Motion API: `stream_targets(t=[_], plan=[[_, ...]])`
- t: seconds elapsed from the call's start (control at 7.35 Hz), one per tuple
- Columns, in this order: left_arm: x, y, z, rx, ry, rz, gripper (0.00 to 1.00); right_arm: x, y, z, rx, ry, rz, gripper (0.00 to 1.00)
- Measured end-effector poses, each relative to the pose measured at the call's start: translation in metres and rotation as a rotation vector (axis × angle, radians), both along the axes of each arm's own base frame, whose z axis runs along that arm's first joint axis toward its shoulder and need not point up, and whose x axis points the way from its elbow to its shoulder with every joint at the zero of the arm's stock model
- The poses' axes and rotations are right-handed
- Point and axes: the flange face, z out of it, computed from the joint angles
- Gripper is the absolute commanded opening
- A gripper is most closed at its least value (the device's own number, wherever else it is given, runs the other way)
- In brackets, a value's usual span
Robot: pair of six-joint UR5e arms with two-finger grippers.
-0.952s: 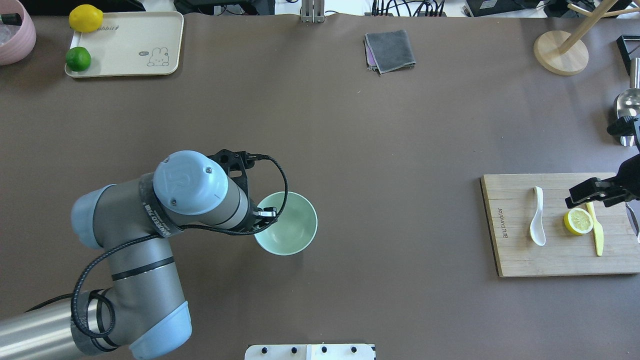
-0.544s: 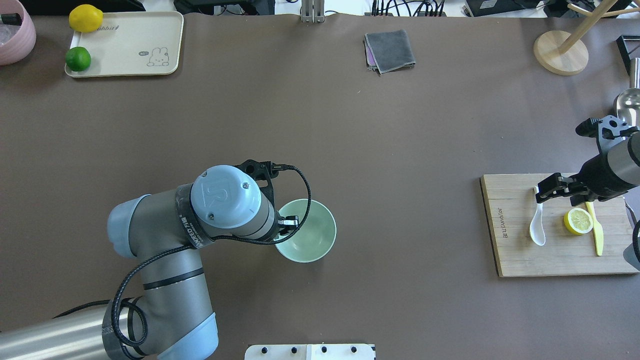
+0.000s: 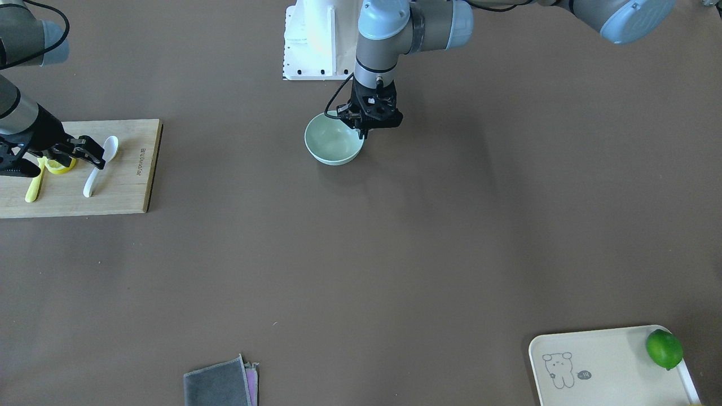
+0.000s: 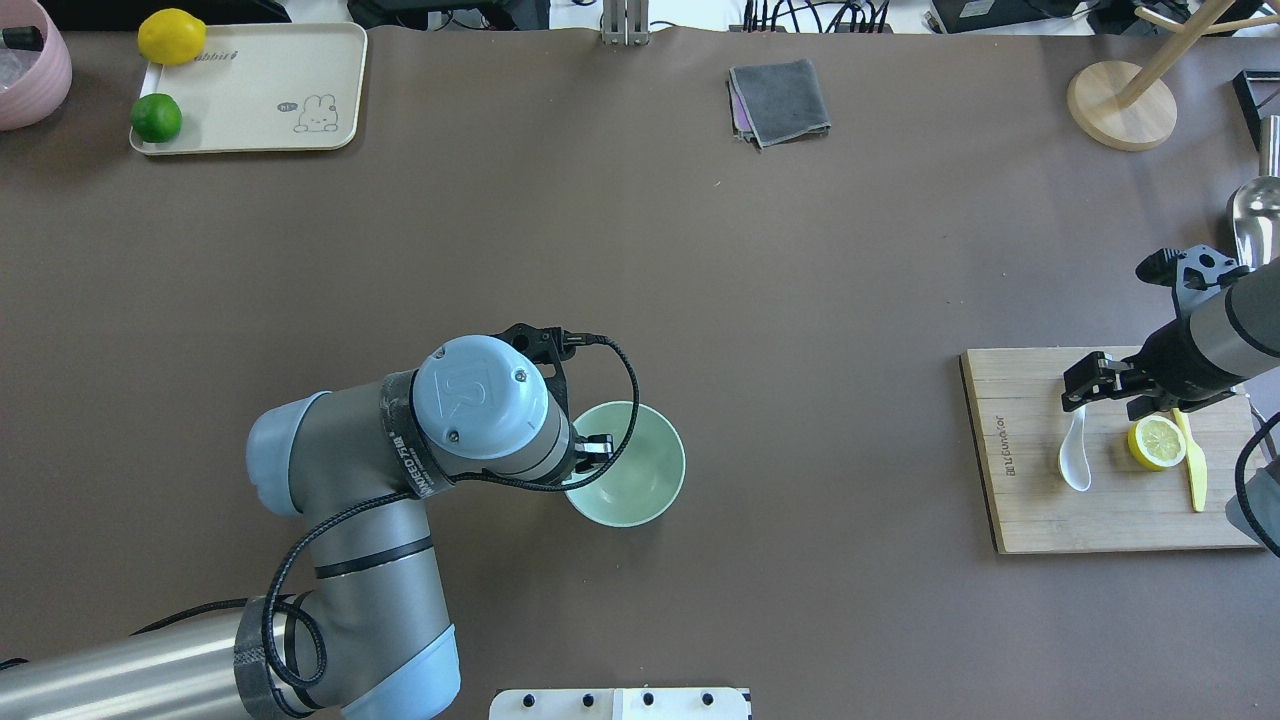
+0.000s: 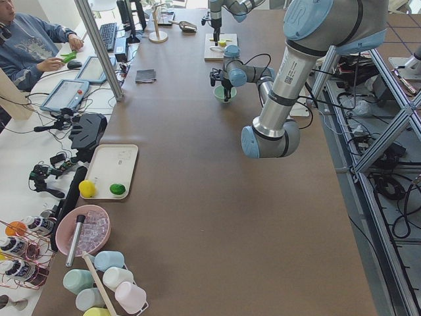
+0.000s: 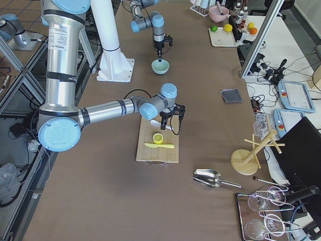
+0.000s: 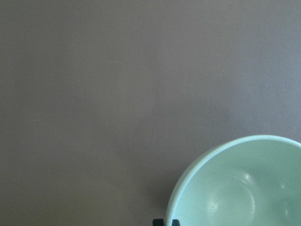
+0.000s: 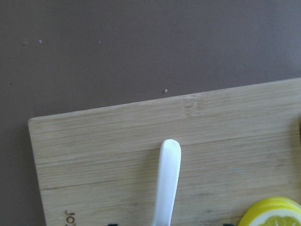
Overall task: Place spoon in bowl
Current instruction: 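Push the bowl toward center with left gripper while right gripper descends onto white spoon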
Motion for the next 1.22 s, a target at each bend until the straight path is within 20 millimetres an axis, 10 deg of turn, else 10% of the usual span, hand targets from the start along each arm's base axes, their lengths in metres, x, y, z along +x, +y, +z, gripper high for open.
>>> stream_targets(t=[0.68, 0.82, 0.95, 1.22], plan=[[0.002, 0.0, 0.0, 0.0, -0.002, 0.002, 0.0, -0.015, -0.001, 0.009, -0.023, 0.016, -0.007, 0.64], [0.002, 0.0, 0.0, 0.0, -0.002, 0.002, 0.13, -0.018, 0.001, 0.01, -0.023, 0.017, -0.012, 0.64], [0.002, 0.0, 0.0, 0.0, -0.001, 0.003, 0.98, -0.02, 0.002, 0.011, -0.024, 0.019, -0.017, 0.6], [-0.004, 0.002, -0.007, 0.006, 0.014, 0.004, 0.99, -0.022, 0.002, 0.015, -0.028, 0.024, -0.022, 0.47]])
